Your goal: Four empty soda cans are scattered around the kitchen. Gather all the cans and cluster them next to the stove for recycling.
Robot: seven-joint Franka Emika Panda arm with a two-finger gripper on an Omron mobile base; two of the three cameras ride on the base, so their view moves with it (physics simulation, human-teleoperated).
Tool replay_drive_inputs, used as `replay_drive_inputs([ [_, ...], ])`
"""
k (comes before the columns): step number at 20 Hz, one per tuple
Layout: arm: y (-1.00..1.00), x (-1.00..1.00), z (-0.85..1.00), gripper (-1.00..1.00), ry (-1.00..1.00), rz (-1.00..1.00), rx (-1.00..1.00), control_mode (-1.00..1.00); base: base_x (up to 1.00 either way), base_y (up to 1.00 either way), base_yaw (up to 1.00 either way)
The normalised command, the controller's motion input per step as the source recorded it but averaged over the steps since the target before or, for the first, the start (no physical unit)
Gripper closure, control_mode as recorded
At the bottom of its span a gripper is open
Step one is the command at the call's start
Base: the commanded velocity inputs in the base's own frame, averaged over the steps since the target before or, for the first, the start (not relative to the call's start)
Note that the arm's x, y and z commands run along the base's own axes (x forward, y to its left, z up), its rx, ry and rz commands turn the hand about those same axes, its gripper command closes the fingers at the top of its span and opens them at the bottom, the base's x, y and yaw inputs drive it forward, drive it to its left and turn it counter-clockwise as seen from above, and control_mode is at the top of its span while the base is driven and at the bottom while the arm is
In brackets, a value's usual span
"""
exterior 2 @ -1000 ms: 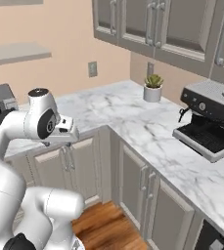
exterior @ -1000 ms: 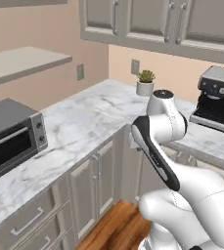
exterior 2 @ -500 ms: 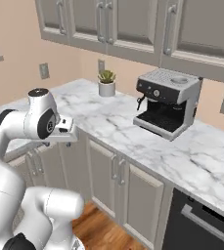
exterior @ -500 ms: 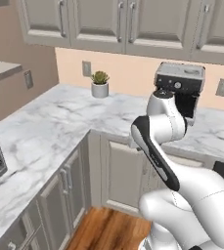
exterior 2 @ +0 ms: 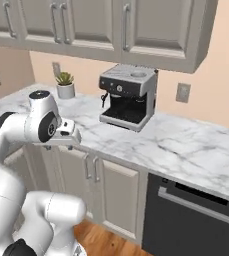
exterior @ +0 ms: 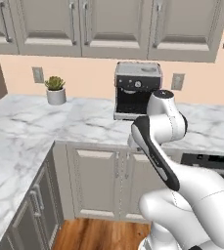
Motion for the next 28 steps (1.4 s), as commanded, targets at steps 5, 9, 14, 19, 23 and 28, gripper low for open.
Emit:
replay_drive_inputs([
  [5,0.00,0.00,0.00,-1.00,0.00,0.00,0.00,1.00,0.00,-0.14,-0.46],
  [9,0.00,0.00,0.00,-1.00,0.00,0.00,0.00,1.00,0.00,-0.13,-0.46],
  [14,0.00,0.00,0.00,-1.00,0.00,0.00,0.00,1.00,0.00,-0.25,-0.44],
  [19,0.00,0.00,0.00,-1.00,0.00,0.00,0.00,1.00,0.00,-0.41,-0.39],
  [23,0.00,0.00,0.00,-1.00,0.00,0.00,0.00,1.00,0.00,-0.40,-0.39],
  [28,0.00,0.00,0.00,-1.00,0.00,0.00,0.00,1.00,0.00,-0.34,-0.41],
])
